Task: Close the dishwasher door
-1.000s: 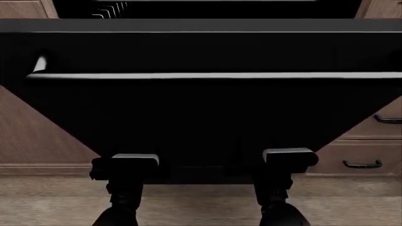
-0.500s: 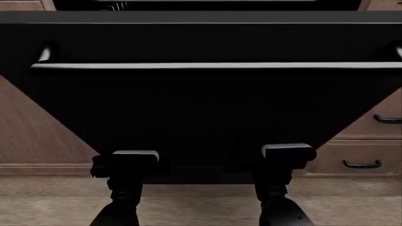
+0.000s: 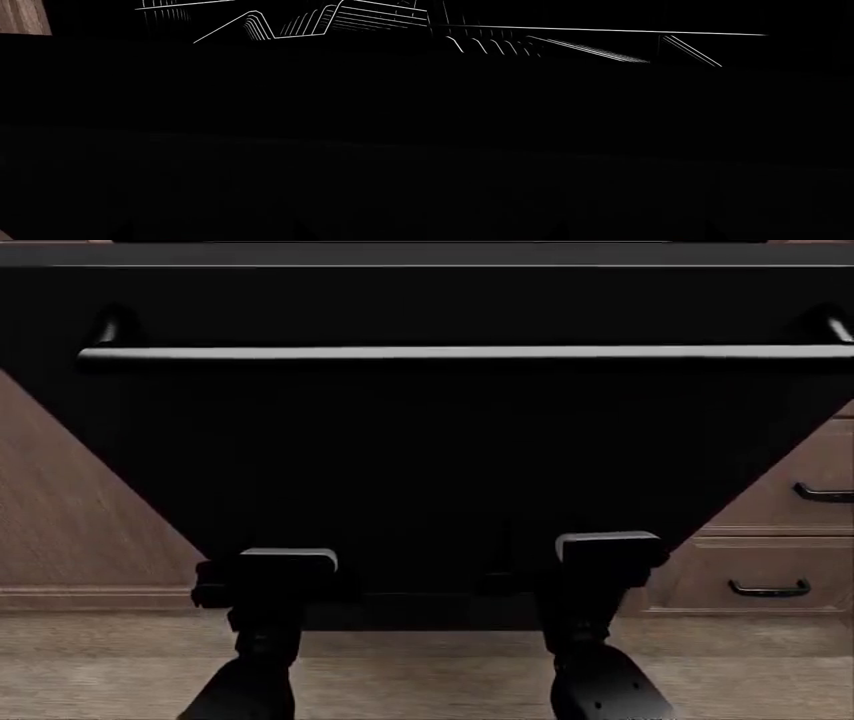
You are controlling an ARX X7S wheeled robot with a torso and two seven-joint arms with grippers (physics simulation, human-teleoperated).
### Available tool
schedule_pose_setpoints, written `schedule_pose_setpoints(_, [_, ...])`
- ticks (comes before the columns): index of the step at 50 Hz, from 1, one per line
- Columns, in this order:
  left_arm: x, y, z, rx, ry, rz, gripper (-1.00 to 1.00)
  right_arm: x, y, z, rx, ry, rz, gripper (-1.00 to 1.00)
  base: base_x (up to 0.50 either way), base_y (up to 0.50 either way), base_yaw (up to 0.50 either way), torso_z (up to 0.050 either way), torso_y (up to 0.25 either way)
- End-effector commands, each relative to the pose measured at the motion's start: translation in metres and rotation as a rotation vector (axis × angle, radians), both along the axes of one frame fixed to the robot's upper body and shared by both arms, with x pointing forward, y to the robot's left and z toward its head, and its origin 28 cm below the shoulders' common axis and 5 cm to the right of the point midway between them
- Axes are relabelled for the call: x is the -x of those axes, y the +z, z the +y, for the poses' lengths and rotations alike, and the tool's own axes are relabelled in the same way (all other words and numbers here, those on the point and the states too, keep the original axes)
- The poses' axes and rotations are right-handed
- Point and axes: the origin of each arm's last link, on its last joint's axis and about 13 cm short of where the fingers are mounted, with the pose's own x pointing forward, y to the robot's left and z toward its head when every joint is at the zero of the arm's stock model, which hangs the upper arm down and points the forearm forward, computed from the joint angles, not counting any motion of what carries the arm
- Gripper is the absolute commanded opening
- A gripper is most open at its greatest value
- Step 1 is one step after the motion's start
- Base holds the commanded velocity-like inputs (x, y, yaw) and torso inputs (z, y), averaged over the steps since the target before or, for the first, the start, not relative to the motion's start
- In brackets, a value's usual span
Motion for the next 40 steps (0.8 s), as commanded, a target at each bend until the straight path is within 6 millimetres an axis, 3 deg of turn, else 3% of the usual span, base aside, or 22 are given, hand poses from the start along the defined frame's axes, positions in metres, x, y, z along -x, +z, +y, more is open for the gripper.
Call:
schedule_pose_setpoints(1, [-0.003,0.002,-0.001,-0.003,-0.002,-0.001,1.0,-0.005,0.0,-0.006,0.0,-0.036,0.018,1.0,0.0,0.0,0.0,0.0,0.0])
schedule_pose_setpoints(40, [-0.026,-0.006,-0.006,-0.028,-0.004,-0.004,1.0,-0.025,-0.003,-0.01,0.021,-0.05,0.023,1.0,0.0,0.0,0.0,0.0,-0.002])
